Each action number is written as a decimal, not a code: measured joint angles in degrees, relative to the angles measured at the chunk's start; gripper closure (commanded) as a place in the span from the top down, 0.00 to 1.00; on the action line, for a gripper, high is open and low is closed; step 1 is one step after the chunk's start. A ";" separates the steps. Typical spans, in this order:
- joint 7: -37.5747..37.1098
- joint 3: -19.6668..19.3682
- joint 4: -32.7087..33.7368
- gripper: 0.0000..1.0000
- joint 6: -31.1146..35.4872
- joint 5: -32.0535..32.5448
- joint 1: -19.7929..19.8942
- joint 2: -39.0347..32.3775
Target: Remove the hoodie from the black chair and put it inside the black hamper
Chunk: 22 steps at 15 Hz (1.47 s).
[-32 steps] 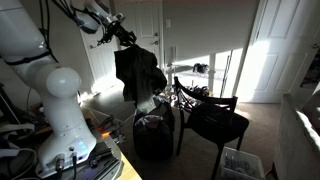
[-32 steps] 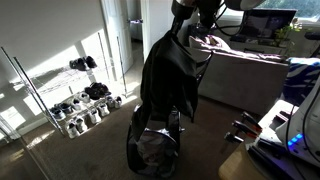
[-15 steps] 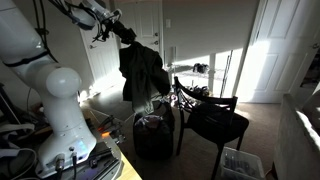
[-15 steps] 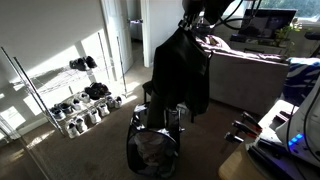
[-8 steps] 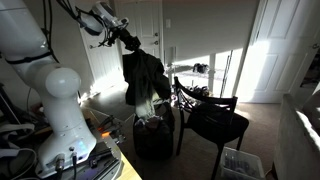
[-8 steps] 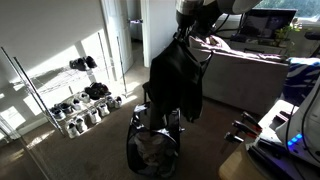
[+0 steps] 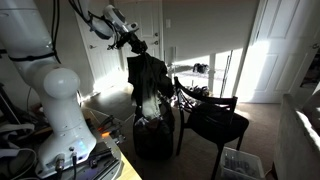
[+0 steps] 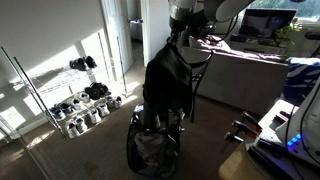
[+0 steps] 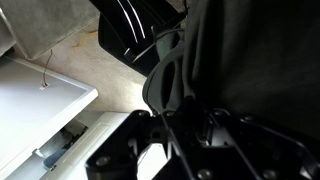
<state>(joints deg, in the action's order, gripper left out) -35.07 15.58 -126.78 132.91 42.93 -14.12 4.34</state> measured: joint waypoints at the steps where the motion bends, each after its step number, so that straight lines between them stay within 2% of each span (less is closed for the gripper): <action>1: 0.79 -0.38 0.79 0.03 0.58 0.00 0.20 -0.80; 6: 6.10 -1.53 7.07 0.03 4.83 0.06 0.53 -5.76; 10: 12.16 -1.53 11.12 0.03 13.08 -1.28 0.16 -11.33; 13: 16.00 -1.54 10.83 0.03 17.21 -5.79 -0.11 -13.96; 19: 22.28 -1.47 7.76 0.03 17.39 -15.09 -1.64 -15.04; 22: 29.00 -0.62 6.86 0.03 17.14 -20.82 -1.97 -15.05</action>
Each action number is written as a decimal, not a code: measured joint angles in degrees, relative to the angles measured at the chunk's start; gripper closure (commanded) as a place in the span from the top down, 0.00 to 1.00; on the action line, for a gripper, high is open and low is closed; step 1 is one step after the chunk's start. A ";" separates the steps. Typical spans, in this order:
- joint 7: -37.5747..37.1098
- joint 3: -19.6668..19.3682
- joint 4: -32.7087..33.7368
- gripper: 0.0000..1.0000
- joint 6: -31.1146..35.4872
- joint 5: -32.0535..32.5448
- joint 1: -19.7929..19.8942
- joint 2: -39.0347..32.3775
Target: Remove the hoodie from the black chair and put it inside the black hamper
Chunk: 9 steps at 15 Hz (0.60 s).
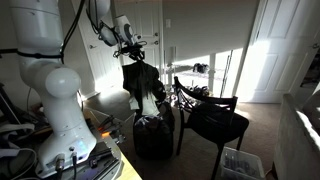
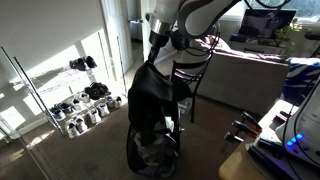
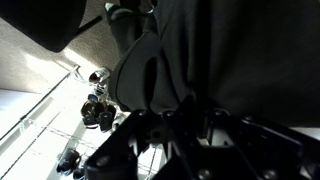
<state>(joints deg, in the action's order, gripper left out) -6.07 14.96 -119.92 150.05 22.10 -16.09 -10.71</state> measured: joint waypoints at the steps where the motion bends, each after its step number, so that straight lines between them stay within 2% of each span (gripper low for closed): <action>1: 1.76 0.31 -0.16 0.03 -0.01 -1.68 0.00 -0.04; 9: 3.64 0.08 -4.95 0.03 -0.12 -9.70 0.20 0.02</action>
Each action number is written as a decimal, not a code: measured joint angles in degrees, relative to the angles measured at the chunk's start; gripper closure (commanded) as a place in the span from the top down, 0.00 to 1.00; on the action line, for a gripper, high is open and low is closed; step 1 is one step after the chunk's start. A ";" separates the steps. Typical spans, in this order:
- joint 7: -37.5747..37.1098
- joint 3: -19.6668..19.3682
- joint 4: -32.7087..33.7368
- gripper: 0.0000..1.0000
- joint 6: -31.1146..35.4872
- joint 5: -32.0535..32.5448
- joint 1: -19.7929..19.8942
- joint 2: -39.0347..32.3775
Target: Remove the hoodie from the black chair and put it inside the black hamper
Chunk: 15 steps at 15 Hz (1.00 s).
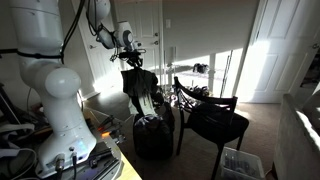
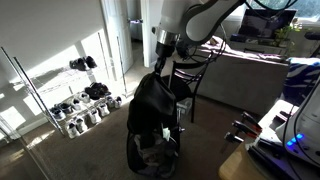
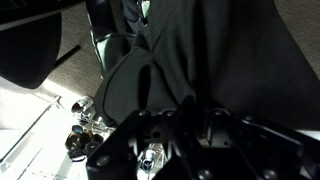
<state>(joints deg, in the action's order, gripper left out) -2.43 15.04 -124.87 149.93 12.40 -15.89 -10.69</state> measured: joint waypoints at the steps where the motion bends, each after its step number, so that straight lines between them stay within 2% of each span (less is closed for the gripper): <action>1: 0.00 -0.13 -0.64 0.03 0.00 -0.56 0.00 0.06; 6: -2.17 -1.37 -1.58 0.03 -1.38 -0.79 -0.07 0.33; 11: -10.56 -5.36 -1.21 0.03 -8.47 1.87 -0.01 1.60; 15: -13.88 -6.53 0.85 0.03 -14.12 2.98 0.02 1.82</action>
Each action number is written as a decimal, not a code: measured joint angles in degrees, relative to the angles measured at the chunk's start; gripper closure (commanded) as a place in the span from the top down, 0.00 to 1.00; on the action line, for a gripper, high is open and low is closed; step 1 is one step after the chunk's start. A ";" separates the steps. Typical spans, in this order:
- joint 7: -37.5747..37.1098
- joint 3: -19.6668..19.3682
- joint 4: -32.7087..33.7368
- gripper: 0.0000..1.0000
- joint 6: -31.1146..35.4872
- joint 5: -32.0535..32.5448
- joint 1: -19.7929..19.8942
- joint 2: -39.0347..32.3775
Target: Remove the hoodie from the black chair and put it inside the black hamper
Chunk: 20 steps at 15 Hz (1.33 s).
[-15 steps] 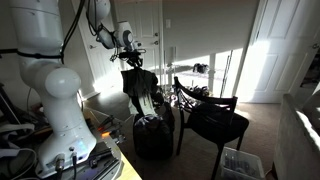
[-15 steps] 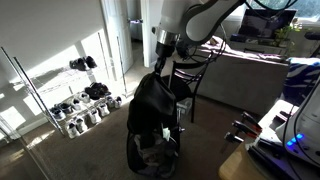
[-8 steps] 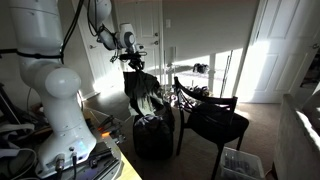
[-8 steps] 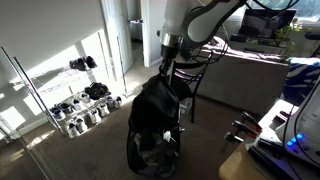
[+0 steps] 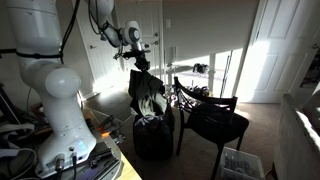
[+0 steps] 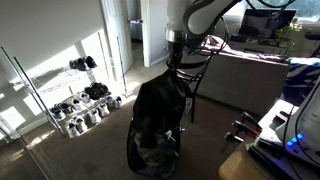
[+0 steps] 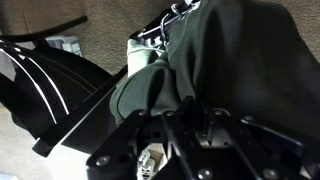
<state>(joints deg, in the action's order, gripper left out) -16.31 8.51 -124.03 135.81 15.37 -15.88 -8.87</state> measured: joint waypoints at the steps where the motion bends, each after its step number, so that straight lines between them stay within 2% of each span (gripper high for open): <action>1: -0.16 -0.13 0.87 0.03 -1.38 0.01 0.01 -0.17; 5: -0.19 -0.88 4.59 0.03 -4.95 -0.02 0.55 -1.58; 14: -0.12 -1.65 12.48 0.03 -8.29 -0.03 1.49 -6.64; 15: -0.11 -1.64 13.10 0.12 -8.53 -0.03 1.43 -7.10; 16: -0.07 -1.61 13.70 0.36 -8.75 -0.03 1.38 -7.52; 18: 0.11 -1.53 14.71 0.40 -9.12 -0.11 1.35 -8.23; 20: 0.33 -1.45 15.73 0.52 -9.27 -0.24 1.34 -8.51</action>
<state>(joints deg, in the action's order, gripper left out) -15.98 7.06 -108.30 126.54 15.13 -14.54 -17.38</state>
